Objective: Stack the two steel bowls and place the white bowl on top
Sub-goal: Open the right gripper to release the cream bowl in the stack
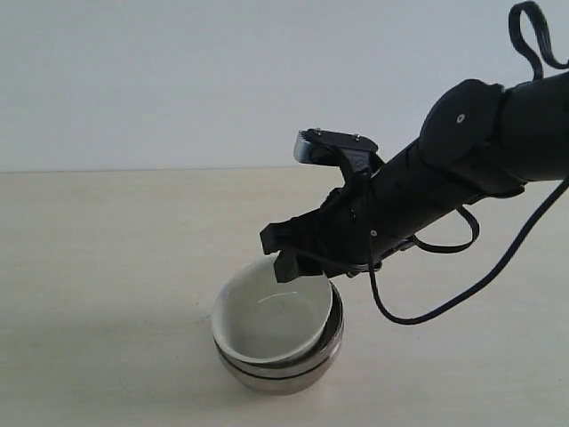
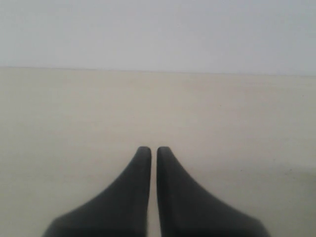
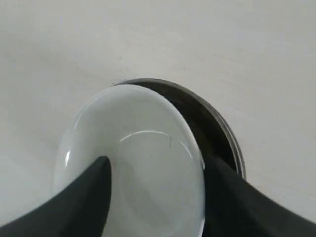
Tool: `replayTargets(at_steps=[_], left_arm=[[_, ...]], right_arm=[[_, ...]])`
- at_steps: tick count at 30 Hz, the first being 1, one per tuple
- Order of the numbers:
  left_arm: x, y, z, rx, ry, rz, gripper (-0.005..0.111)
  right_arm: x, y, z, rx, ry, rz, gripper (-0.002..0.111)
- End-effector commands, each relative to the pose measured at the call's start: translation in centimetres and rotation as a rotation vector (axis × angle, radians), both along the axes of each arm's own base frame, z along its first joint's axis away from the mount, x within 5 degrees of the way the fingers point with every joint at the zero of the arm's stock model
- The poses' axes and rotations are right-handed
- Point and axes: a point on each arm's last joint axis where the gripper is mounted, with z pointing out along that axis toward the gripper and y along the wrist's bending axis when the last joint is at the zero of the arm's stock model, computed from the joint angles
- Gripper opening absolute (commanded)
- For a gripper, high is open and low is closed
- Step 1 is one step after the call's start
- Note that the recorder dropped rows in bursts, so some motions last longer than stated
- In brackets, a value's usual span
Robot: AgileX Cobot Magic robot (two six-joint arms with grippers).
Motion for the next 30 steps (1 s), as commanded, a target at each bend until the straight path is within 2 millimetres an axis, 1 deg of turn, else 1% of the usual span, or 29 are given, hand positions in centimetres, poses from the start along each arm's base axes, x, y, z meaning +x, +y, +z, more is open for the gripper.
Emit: replayTargets(at_steps=[1,8,14,21,30], left_arm=[[0.0,0.0,0.0,-0.015,-0.009,0.005,0.004],[0.0,0.0,0.0,-0.015,-0.009,0.005,0.004],[0.0,0.0,0.0,-0.015,-0.009,0.005,0.004],[0.0,0.0,0.0,-0.015,-0.009,0.005,0.004],[0.0,0.0,0.0,-0.015,-0.009,0.005,0.004]], right_arm=[[-0.4,-0.1,0.8,0.002,-0.004,0.022,0.05],[-0.5,-0.4,0.5,-0.056,-0.008,0.052,0.05],[-0.4,-1.1,-0.2,-0.136,-0.009,0.026,0.05],[-0.3,-1.1,0.0,-0.13,-0.017,0.017,0.05],[-1.3,-1.2,-0.4,-0.159,0.077,0.075,0.049]])
